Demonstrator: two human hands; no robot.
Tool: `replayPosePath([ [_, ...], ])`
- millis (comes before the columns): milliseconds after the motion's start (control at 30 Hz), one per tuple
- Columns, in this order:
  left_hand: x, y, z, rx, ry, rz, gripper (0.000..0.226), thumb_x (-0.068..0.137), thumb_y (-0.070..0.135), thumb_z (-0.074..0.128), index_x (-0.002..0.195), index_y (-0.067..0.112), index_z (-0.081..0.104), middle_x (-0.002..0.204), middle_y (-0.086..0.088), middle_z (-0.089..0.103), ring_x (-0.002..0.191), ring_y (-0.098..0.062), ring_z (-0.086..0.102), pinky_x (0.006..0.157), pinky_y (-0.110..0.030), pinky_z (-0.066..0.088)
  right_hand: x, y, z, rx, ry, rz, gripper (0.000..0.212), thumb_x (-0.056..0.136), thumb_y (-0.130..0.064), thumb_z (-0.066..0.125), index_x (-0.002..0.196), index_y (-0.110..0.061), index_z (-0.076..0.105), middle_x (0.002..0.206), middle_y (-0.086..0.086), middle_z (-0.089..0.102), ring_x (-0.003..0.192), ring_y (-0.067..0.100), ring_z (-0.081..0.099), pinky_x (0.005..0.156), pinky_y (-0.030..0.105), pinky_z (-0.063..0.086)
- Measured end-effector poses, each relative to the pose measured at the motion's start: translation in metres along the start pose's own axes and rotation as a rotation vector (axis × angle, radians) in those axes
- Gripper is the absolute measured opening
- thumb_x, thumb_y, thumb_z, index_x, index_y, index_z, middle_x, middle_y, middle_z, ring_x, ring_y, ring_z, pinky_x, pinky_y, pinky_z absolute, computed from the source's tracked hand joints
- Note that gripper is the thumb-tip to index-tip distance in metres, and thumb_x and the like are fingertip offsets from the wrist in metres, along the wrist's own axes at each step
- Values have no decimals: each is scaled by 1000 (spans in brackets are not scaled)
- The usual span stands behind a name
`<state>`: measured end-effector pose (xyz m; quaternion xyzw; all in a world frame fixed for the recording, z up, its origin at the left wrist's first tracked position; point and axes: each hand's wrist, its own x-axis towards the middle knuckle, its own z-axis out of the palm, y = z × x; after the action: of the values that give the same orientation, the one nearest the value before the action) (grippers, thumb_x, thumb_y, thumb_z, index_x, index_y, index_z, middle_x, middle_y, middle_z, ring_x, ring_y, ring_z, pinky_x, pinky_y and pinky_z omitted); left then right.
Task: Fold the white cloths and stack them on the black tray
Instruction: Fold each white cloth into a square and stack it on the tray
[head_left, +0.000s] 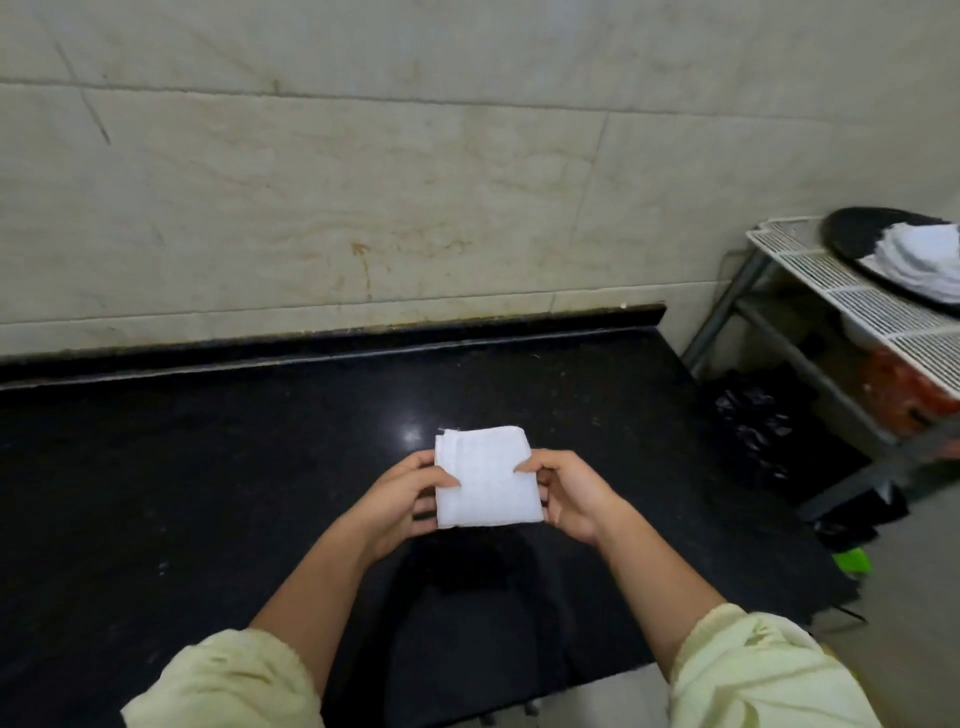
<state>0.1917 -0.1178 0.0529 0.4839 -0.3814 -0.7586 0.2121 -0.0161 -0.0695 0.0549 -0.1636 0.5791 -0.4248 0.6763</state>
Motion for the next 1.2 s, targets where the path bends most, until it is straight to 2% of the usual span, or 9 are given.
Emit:
replayPosePath([
  [200, 19, 16, 101, 72, -70, 49, 33, 85, 11, 64, 116, 22, 63, 104, -5, 71, 86, -17, 68, 84, -35, 56, -40, -40, -94, -8, 82, -88, 42, 77, -7, 56, 118, -3, 64, 110, 13, 65, 78, 19, 69, 62, 32, 56],
  [367, 30, 18, 201, 50, -122, 76, 35, 85, 9, 63, 118, 19, 64, 85, -2, 68, 59, -8, 66, 79, -34, 55, -80, -71, -182, -11, 111, -145, 37, 76, -6, 58, 113, -3, 65, 117, 15, 64, 95, 26, 66, 69, 35, 58],
  [533, 44, 34, 298, 85, -185, 117, 35, 84, 13, 65, 118, 21, 65, 107, -6, 71, 87, -17, 69, 70, -30, 56, -123, -118, -264, -13, 151, -230, 40, 79, -6, 58, 118, -2, 61, 115, 15, 66, 99, 28, 66, 68, 35, 57],
  [733, 62, 78, 396, 96, -232, 166, 23, 85, 18, 64, 108, 15, 67, 94, -3, 70, 68, -11, 69, 54, -22, 54, -156, -180, -335, 6, 184, -338, 11, 85, -6, 54, 92, -6, 63, 89, 9, 65, 81, 23, 64, 59, 30, 55],
  [833, 81, 102, 434, 83, -260, 193, 15, 86, 18, 62, 100, 15, 67, 89, 0, 70, 60, -8, 67, 53, -20, 54, -157, -209, -366, 40, 197, -400, 5, 81, -7, 60, 84, -7, 63, 92, 10, 60, 78, 21, 61, 64, 30, 51],
  [900, 95, 114, 456, 83, -280, 206, 9, 86, 17, 61, 93, 16, 67, 82, 3, 70, 58, -6, 65, 56, -19, 54, -157, -225, -385, 50, 201, -428, 8, 80, -6, 61, 88, -6, 64, 95, 11, 61, 77, 20, 62, 68, 30, 52],
  [967, 108, 127, 477, 81, -286, 209, 7, 86, 15, 61, 89, 16, 66, 79, 3, 69, 55, -5, 65, 52, -16, 54, -157, -242, -404, 62, 203, -456, 13, 85, -2, 58, 96, -4, 65, 96, 11, 65, 83, 22, 65, 72, 32, 57],
  [1100, 144, 151, 524, 95, -319, 215, 6, 85, 12, 63, 89, 14, 66, 87, -3, 65, 60, -10, 64, 50, -19, 54, -152, -279, -451, 67, 207, -485, 30, 87, -1, 61, 117, -3, 60, 113, 15, 67, 101, 27, 67, 82, 36, 58],
  [1200, 164, 169, 553, 95, -334, 217, 7, 85, 10, 63, 90, 13, 67, 87, -4, 65, 58, -11, 65, 53, -20, 57, -147, -308, -480, 52, 231, -475, 31, 86, -3, 64, 116, -3, 59, 115, 16, 68, 105, 28, 67, 90, 42, 56],
])
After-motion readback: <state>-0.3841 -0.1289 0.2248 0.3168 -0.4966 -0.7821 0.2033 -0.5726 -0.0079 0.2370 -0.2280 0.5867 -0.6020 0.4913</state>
